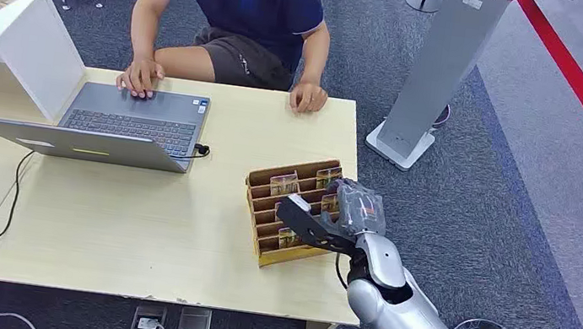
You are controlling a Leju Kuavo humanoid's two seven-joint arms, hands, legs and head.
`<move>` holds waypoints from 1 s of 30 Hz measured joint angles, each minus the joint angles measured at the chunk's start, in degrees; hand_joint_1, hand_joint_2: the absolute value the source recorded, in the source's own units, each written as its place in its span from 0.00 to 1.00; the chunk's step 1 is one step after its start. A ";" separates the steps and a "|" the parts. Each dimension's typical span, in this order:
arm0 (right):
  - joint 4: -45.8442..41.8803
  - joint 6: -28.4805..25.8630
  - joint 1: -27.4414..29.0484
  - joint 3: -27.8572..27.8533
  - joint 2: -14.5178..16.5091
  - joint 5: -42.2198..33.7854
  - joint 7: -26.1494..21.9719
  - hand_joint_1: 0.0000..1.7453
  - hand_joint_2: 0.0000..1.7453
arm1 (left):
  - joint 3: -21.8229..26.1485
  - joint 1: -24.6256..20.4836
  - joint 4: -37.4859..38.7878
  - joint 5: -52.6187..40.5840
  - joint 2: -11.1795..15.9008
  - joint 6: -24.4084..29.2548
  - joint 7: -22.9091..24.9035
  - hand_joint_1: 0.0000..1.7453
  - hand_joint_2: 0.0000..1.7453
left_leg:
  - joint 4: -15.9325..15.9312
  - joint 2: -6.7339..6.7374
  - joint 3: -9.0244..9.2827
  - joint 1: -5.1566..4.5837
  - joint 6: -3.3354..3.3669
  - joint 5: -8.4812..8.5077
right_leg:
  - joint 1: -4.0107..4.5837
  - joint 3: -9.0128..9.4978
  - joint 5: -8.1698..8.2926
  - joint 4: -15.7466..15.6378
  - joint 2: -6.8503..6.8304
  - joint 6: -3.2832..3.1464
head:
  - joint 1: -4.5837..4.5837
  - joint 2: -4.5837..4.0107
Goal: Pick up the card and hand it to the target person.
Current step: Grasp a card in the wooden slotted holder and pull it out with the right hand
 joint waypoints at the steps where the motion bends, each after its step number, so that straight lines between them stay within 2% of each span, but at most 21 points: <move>1: 0.00 0.00 0.00 0.00 0.00 0.00 0.00 0.43 1.00 | 0.00 0.00 0.00 0.02 0.00 0.01 0.00 0.00 0.00 | 0.00 0.00 0.00 0.00 0.00 0.00 | 0.00 0.00 0.00 0.00 0.00 0.00 | -0.01 0.01; 5: 0.01 0.03 0.00 0.00 0.00 0.00 -0.01 0.44 1.00 | 0.00 0.00 0.00 0.12 0.00 -0.01 -0.07 0.00 0.00 | 0.00 0.00 0.00 0.00 0.00 0.00 | 0.00 0.00 0.00 0.00 0.00 0.00 | -0.01 0.01; 11: 0.17 0.04 -0.04 0.01 0.04 0.02 -0.32 0.52 1.00 | 0.00 0.00 0.00 0.50 -0.02 0.03 -0.17 0.00 0.00 | 0.00 0.00 -0.01 0.00 0.00 0.00 | 0.00 0.01 0.00 0.00 0.00 0.00 | 0.02 0.01; 28: 0.42 -0.56 0.50 -0.34 -0.05 0.00 -0.17 0.55 1.00 | 0.00 0.01 0.00 -0.06 -0.02 -0.84 -0.15 0.00 0.00 | 0.00 0.00 0.00 0.00 0.00 0.00 | 0.00 0.00 0.00 0.00 0.00 0.00 | 0.01 0.00; 30: 0.21 -0.38 0.72 -0.52 -0.18 0.02 -0.17 0.65 1.00 | 0.00 0.00 0.00 -0.19 -0.02 -0.88 -0.17 0.00 0.00 | 0.00 0.00 0.00 0.00 0.00 0.00 | 0.00 0.00 0.00 0.00 0.00 0.00 | 0.01 0.00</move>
